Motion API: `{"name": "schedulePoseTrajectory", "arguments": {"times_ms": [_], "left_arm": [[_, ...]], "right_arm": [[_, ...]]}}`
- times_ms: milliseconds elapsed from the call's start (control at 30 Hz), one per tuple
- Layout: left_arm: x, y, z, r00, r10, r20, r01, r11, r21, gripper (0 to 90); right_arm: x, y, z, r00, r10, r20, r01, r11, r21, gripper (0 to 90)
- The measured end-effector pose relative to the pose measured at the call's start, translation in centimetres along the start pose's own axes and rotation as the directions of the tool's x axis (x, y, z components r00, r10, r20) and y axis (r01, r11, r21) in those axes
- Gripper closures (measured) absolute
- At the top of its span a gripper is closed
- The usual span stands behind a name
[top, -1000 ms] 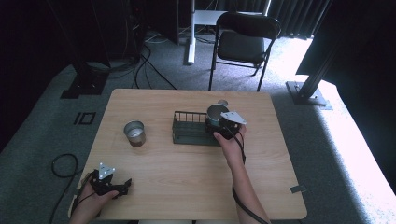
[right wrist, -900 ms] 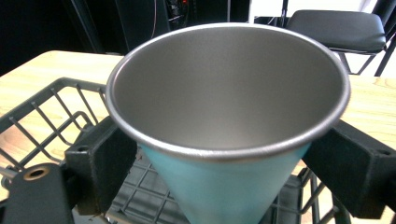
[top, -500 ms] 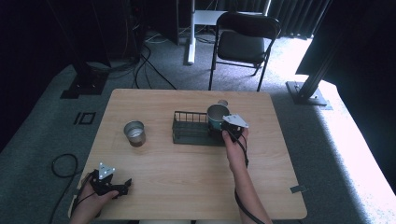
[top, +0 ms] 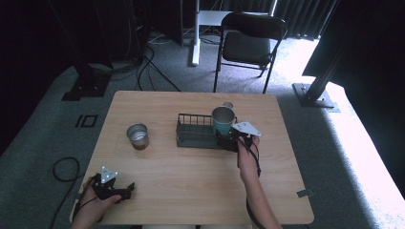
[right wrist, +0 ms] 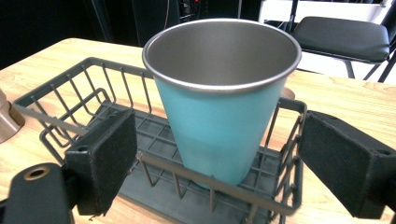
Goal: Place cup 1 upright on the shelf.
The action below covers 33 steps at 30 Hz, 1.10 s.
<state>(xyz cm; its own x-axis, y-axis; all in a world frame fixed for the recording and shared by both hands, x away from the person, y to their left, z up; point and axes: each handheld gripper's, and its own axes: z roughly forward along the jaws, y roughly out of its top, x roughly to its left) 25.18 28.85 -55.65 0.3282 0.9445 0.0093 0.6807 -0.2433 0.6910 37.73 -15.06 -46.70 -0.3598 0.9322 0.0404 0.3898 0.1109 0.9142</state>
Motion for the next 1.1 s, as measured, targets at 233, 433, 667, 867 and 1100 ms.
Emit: {"name": "schedulePoseTrajectory", "arguments": {"times_ms": [233,433,667,867,1100], "left_arm": [[0.0,0.0,0.0,1.0,0.0,0.0,0.0,1.0,0.0,2.8],[0.0,0.0,0.0,1.0,0.0,0.0,0.0,1.0,0.0,2.8],[0.0,0.0,0.0,1.0,0.0,-0.001,0.0,1.0,0.0,2.8],[0.0,0.0,0.0,1.0,0.0,-0.001,0.0,1.0,0.0,2.8],[0.0,0.0,0.0,1.0,0.001,-0.001,-0.001,1.0,0.0,2.8]], "right_arm": [[-0.7,-0.6,-1.1,0.9996,-0.01,-0.028,0.01,1.0,0.009,11.4],[-1.6,-1.5,-1.9,0.9992,-0.013,-0.039,0.014,1.0,0.021,11.4],[-2.6,-3.0,-2.7,0.9987,-0.019,-0.048,0.021,0.999,0.041,11.4],[-3.6,-4.4,-3.6,0.9989,-0.014,-0.046,0.017,0.998,0.058,11.4],[-4.4,-5.8,-4.2,0.999,-0.008,-0.044,0.011,0.997,0.074,11.4]]}}
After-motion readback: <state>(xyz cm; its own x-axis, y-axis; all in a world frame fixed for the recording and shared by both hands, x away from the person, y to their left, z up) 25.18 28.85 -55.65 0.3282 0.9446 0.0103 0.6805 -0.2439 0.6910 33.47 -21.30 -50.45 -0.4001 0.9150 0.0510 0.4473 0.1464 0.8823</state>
